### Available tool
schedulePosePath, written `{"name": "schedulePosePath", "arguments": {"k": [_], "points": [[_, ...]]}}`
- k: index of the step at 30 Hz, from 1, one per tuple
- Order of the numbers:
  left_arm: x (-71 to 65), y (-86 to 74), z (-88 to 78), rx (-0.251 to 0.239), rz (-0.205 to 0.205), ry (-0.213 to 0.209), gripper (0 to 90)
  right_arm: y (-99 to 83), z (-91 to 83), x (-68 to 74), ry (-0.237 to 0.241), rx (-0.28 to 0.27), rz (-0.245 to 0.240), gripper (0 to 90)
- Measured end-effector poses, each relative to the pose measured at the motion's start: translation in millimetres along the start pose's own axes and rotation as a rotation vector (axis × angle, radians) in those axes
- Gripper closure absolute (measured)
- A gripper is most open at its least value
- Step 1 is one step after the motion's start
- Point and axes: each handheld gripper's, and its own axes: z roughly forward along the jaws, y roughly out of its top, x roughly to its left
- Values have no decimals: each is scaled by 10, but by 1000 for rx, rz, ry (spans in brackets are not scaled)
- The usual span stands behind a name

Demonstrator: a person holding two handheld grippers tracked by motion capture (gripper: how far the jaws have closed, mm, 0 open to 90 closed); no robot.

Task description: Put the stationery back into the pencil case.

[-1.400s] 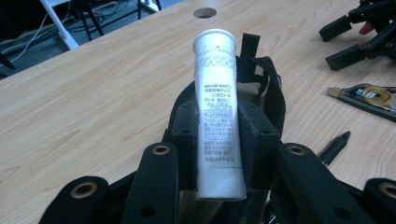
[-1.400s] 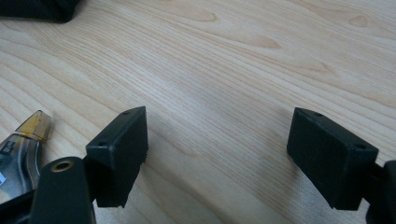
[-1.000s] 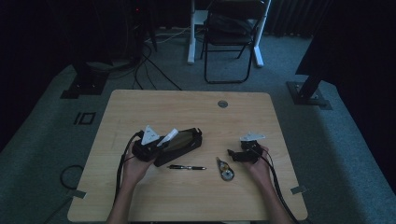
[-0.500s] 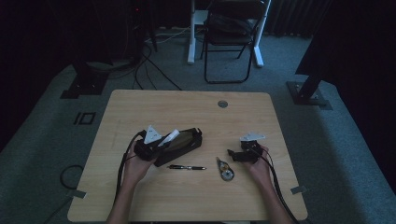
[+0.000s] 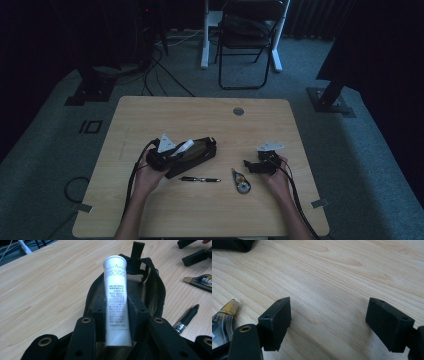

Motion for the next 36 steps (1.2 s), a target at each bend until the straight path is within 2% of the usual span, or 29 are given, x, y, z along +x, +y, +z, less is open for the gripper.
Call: {"name": "schedulePosePath", "arguments": {"k": [36], "points": [[44,-54,190,79,-14,-33,709,0,0,1,0,1,0,204]]}}
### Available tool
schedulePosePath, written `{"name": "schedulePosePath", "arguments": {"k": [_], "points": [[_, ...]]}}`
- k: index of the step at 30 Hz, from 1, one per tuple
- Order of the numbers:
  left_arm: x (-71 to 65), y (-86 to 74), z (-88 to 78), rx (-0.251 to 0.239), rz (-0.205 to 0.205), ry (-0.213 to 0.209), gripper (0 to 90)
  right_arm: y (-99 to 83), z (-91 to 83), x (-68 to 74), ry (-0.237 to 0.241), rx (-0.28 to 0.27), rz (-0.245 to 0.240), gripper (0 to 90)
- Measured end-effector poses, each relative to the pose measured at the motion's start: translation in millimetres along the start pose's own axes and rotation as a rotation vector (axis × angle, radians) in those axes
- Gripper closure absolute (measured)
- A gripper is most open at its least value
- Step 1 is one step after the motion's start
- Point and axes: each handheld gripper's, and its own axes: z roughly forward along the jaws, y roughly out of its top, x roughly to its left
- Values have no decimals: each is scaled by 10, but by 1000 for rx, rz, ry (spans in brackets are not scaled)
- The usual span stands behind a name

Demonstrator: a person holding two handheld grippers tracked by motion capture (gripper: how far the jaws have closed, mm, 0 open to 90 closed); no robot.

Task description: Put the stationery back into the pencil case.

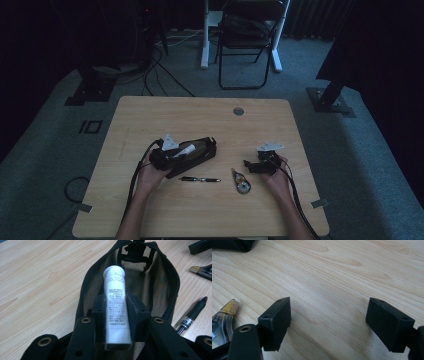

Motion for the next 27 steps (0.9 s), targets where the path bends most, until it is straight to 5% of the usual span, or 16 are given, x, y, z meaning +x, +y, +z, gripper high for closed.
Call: {"name": "schedulePosePath", "arguments": {"k": [15,27], "points": [[4,-8,13,11,-8,-31,627,0,0,1,3,0,-4,202],[-28,15,-69,-37,0,-19,596,0,1,1,4,0,-4,202]]}}
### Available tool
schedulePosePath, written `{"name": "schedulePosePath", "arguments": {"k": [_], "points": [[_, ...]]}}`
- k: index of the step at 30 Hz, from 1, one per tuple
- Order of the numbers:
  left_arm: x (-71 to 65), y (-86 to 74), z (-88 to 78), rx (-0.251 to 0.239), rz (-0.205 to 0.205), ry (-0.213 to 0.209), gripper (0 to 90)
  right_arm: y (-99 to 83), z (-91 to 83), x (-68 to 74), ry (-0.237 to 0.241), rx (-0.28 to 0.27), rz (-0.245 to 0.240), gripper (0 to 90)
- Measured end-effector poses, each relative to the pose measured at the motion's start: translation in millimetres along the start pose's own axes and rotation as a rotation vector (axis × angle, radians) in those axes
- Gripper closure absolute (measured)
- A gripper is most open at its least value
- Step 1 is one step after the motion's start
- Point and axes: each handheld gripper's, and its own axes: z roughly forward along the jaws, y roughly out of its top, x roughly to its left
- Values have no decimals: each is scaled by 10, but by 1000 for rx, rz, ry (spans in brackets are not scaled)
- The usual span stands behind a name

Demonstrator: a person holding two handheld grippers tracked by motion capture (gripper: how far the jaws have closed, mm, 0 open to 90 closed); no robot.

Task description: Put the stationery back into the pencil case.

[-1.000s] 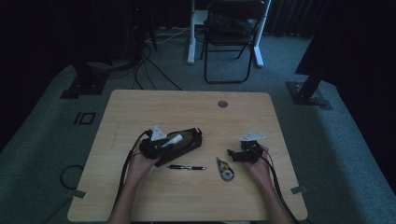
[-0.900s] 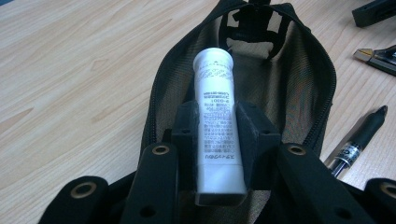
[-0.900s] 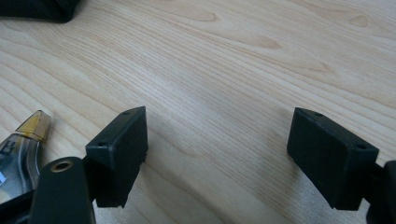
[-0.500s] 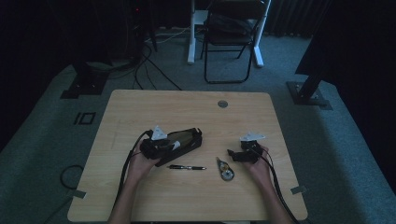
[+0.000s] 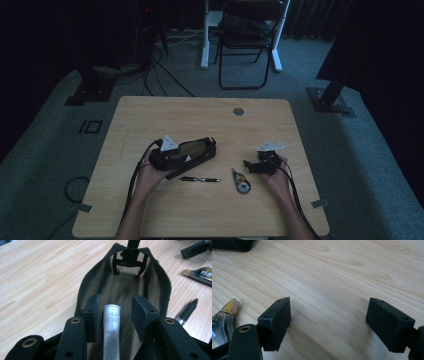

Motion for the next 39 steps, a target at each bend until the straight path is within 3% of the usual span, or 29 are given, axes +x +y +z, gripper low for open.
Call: {"name": "schedulePosePath", "arguments": {"k": [21,31,39], "points": [[-166,94,-164,-67,33,-16,596,0,0,1,0,0,1,202],[-295,150,-196,-77,67,-37,600,0,0,0,0,0,0,202],[-346,148,-197,-80,68,-51,601,0,0,1,0,0,1,202]]}}
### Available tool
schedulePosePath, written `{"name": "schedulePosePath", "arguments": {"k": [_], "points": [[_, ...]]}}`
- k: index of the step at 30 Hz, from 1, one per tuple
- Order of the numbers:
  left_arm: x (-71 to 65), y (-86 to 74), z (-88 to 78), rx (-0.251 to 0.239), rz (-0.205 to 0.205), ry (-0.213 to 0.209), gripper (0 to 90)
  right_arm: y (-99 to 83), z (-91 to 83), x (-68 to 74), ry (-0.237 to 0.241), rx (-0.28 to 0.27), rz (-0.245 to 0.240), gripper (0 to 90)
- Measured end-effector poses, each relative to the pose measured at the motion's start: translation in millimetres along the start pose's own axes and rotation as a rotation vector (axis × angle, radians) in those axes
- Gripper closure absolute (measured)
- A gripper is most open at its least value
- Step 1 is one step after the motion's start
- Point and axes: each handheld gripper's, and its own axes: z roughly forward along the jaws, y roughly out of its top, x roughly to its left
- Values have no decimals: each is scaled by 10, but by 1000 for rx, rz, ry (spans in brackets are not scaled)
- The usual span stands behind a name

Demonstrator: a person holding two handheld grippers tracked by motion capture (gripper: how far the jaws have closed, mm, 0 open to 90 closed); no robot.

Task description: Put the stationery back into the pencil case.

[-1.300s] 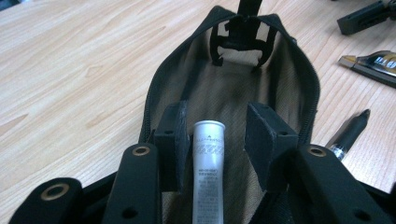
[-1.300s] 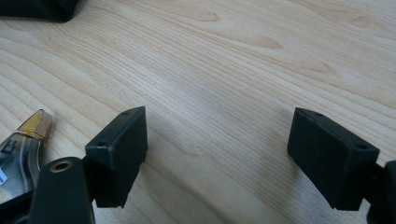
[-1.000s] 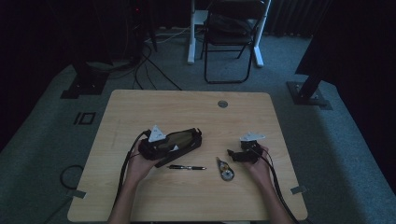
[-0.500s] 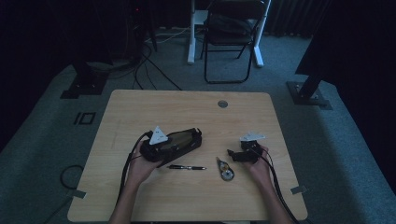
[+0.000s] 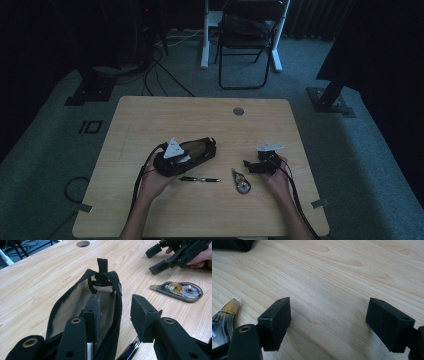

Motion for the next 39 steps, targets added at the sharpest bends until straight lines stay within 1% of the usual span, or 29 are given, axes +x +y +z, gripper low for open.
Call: {"name": "schedulePosePath", "arguments": {"k": [6,11,16,22,30,39], "points": [[-44,-11,0,-5,7,-17,601,0,0,0,0,0,0,202],[-91,-9,5,1,25,-27,601,0,0,0,0,0,0,202],[-126,-11,19,-1,27,-38,602,0,0,0,0,0,0,202],[-138,-41,36,2,21,-53,615,0,0,0,0,0,0,202],[-190,-73,50,-1,20,-57,617,0,0,0,0,0,0,203],[-232,-126,100,15,19,-66,614,0,0,0,0,0,0,202]]}}
